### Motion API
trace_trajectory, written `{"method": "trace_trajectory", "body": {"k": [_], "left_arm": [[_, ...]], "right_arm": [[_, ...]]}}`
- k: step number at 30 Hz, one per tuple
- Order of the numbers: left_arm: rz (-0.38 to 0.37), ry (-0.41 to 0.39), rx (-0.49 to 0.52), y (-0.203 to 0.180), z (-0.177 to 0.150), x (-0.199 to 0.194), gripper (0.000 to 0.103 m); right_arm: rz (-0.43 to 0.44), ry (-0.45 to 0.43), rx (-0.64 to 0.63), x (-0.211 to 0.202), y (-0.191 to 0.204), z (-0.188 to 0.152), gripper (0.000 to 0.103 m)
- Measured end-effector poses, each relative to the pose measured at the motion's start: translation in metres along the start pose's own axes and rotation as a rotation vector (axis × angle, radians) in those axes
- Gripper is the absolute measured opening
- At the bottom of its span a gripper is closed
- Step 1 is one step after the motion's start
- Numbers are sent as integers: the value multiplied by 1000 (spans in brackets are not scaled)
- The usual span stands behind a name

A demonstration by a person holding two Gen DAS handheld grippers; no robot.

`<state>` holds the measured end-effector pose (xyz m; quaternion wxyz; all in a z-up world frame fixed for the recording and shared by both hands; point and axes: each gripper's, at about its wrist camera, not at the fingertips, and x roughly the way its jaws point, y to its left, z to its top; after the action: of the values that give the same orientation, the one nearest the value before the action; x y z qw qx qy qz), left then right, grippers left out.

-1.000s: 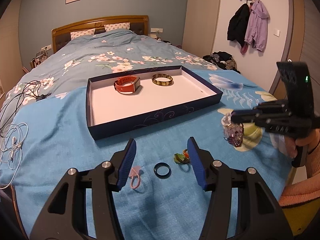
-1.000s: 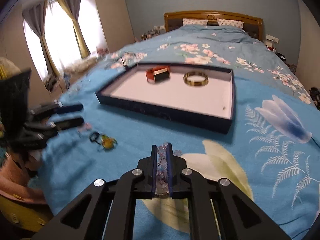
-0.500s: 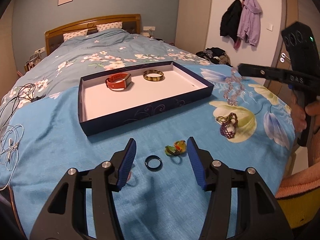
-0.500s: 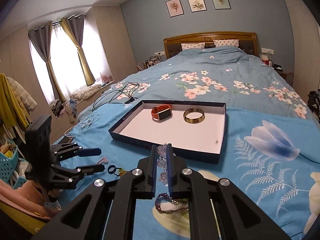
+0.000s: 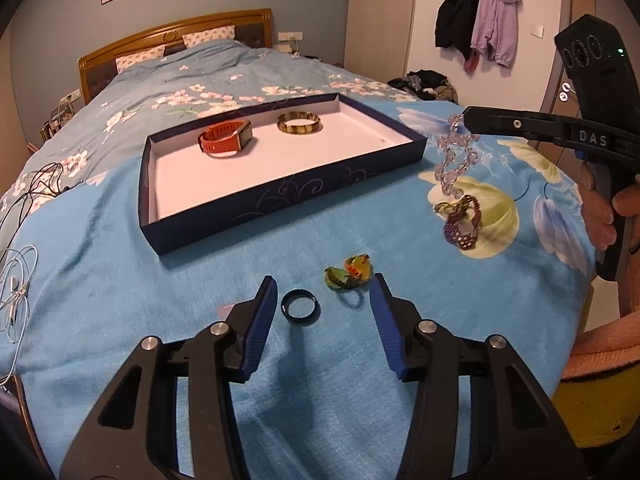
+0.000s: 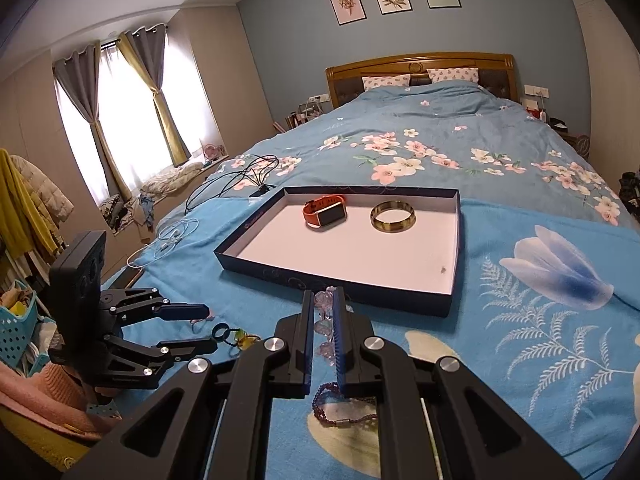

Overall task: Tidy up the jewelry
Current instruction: 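Lift the bead bracelet with the right tool while the left tool moves to the pink ring, then grasp the pink heart ring with the left tool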

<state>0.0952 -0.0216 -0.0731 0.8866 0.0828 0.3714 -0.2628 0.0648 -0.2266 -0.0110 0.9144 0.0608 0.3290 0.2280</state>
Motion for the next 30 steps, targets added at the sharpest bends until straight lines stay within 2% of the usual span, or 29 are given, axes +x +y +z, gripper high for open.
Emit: {"method": "trace_trajectory", "body": {"k": [4, 10, 17, 20, 24, 27, 30], "left_arm": [[3, -13, -15, 5, -1, -4, 46], [54, -29, -45, 17, -4, -15, 46], [118, 31, -85, 32, -12, -8, 45], [118, 69, -101, 37, -10, 1, 38], [126, 95, -105, 39, -9, 9, 34], [136, 97, -109, 39, -8, 11, 24], [137, 94, -115, 40, -8, 11, 19]], "right_arm": [[-1, 4, -1, 2, 1, -2, 7], [5, 11, 8, 6, 0, -6, 7], [14, 21, 15, 11, -1, -9, 7], [15, 23, 16, 12, 0, -10, 8], [13, 24, 18, 12, 0, -10, 7], [12, 25, 18, 12, 0, -10, 7], [14, 24, 19, 13, 0, -10, 8]]}}
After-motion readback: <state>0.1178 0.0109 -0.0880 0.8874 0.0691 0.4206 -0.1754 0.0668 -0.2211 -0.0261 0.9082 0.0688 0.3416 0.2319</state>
